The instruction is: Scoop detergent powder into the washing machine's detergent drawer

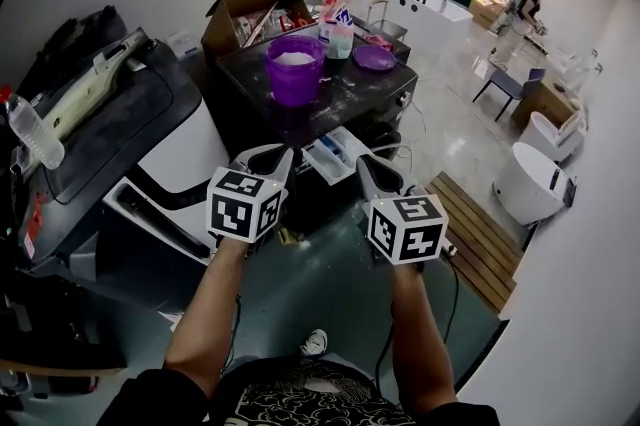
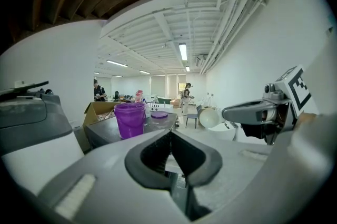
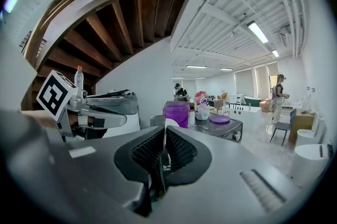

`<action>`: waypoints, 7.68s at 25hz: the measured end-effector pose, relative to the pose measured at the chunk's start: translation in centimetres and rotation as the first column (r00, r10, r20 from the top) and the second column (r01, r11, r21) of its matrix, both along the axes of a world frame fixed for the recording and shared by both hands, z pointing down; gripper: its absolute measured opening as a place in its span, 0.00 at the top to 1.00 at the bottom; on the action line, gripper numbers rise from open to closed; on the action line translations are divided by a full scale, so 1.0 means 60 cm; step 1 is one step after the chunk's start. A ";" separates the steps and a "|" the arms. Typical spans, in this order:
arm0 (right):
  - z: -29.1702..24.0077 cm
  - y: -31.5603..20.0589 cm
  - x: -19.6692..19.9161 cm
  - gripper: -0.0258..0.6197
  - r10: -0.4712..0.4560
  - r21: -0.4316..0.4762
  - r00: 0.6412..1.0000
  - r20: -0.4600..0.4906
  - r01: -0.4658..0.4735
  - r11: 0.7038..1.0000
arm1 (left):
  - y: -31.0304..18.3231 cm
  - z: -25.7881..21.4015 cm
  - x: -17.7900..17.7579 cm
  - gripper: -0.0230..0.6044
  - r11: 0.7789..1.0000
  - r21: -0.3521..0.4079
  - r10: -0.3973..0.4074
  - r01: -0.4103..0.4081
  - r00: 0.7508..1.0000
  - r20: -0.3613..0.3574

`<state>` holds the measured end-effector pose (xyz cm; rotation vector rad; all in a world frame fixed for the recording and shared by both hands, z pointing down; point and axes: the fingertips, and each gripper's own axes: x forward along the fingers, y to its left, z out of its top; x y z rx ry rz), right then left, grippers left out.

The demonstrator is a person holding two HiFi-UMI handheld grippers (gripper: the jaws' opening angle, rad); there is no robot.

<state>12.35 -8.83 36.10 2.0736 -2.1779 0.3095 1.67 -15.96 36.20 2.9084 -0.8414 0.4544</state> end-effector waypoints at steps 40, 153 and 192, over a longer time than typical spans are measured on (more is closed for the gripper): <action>-0.035 -0.354 0.042 0.90 -0.178 -0.023 0.978 -0.106 0.177 0.984 | -0.303 -0.009 0.037 0.96 0.995 0.013 -0.103 0.103 0.994 -0.037; -0.009 -0.686 0.049 0.90 -0.018 -0.248 0.578 0.816 0.377 0.892 | -0.560 -0.020 0.116 0.96 0.998 0.029 0.066 -0.064 0.996 -0.065; -0.063 -0.572 0.120 0.90 -0.186 -0.020 0.321 0.929 0.545 0.838 | -0.432 -0.025 0.173 0.96 0.972 0.072 -0.221 0.224 0.974 -0.043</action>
